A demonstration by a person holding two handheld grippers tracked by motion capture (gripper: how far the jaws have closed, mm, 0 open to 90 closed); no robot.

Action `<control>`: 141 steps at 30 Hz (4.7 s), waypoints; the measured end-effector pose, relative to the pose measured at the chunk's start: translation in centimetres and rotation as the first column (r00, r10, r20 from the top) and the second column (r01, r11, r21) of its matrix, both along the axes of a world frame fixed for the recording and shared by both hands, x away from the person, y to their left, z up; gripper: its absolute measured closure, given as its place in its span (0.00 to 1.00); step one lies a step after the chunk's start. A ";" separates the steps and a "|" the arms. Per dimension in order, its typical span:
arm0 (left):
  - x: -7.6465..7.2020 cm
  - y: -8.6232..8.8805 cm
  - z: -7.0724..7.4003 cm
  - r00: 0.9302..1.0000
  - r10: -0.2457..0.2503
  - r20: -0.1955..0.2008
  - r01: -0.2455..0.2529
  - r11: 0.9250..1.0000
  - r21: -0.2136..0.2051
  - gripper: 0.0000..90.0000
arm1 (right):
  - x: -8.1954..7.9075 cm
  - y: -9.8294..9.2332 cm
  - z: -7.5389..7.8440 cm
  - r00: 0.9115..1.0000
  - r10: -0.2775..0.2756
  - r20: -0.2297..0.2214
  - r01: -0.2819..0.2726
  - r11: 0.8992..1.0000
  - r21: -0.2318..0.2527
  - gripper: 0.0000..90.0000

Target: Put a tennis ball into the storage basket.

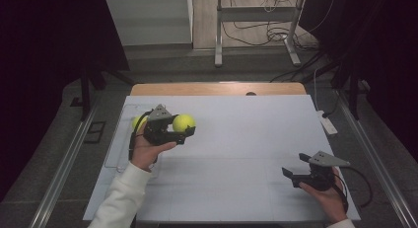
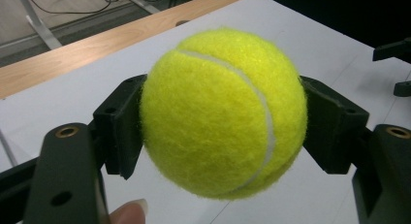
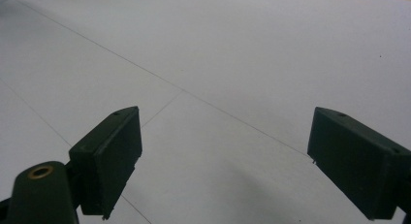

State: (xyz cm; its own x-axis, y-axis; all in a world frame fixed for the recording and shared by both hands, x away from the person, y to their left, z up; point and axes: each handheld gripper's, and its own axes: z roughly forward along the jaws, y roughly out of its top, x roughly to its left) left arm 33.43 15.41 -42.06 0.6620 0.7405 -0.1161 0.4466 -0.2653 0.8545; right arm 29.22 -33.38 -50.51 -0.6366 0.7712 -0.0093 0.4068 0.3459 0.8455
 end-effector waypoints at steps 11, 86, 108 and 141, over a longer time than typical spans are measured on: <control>-0.3 1.3 -0.2 0.999 0.040 0.001 -0.040 0.999 0.006 0.30 | 0.0 0.0 0.0 1.000 0.001 0.002 -0.001 1.000 -0.001 0.14; -1.3 10.0 -3.2 0.951 0.292 -0.104 -0.285 0.955 0.080 0.30 | 0.0 0.0 0.0 1.000 -0.002 0.001 0.002 1.000 -0.001 0.14; -0.6 11.5 -4.7 0.919 0.355 -0.172 -0.331 0.931 0.156 0.30 | 0.1 0.1 -0.1 1.000 0.002 -0.002 -0.002 1.000 -0.003 0.14; 0.3 11.7 -6.5 0.878 0.413 -0.243 -0.333 0.891 0.309 0.29 | 0.1 0.1 -0.1 1.000 0.003 -0.001 -0.003 1.000 -0.006 0.14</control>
State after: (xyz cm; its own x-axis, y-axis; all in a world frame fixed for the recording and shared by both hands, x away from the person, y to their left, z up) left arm 33.75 27.08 -48.56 0.2944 0.9549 -0.0387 0.7743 -0.2145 0.5953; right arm 29.30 -33.27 -50.58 -0.6391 0.7690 -0.0133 0.4066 0.3525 0.8429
